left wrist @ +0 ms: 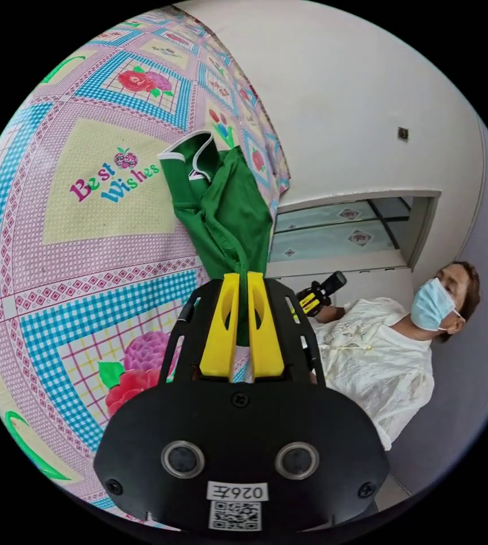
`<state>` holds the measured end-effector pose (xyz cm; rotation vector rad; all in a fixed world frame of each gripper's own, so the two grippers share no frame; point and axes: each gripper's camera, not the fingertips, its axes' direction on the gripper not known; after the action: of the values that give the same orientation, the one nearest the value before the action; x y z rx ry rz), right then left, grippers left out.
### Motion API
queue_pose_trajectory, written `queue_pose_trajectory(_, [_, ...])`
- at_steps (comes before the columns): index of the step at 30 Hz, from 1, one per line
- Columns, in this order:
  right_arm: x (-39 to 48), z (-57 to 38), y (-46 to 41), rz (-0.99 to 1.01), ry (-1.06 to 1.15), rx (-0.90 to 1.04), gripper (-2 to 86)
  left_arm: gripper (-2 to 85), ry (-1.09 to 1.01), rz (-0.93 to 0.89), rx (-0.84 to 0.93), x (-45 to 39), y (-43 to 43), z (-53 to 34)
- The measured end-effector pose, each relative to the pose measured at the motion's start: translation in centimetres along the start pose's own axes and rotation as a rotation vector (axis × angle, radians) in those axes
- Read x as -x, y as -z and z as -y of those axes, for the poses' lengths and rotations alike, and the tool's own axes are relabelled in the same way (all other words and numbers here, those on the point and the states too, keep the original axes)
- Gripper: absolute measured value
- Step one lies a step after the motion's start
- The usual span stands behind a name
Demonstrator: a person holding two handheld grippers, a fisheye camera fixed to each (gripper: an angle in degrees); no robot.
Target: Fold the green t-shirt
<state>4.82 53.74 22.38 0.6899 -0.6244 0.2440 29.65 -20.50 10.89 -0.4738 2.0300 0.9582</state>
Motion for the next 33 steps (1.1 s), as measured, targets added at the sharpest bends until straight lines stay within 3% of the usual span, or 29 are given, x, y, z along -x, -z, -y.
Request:
queue_pose_trajectory(6, [-5.1, 3.7, 14.6, -0.127, -0.233, -0.305, -1.3, 0.1, -0.026, -0.220, -0.096, -0.7, -2.9, 8.6])
queue_pose_trajectory(13, [-11.9, 5.0, 23.5, -0.212, -0.472, -0.454, -1.4, 0.5, -0.009, -0.181, 0.053, -0.9, -13.2, 23.2])
queue_pose_trajectory(20, [-16.0, 4.4, 26.0, -0.181, -0.664, -0.486, -1.4, 4.3, 0.127, -0.162, 0.160, 3.2, -21.4, 30.4])
queue_pose_trajectory(25, [-16.3, 3.6, 26.9, -0.107, -0.742, -0.555, -1.2, 18.6, 0.173, -0.311, 0.193, 6.1, -22.9, 33.3])
queue_pose_trajectory(33, [-13.5, 2.0, 28.3, -0.101, -0.791, -0.605, -1.0, 20.3, 0.068, -0.440, 0.190, 3.6, -21.8, 36.1])
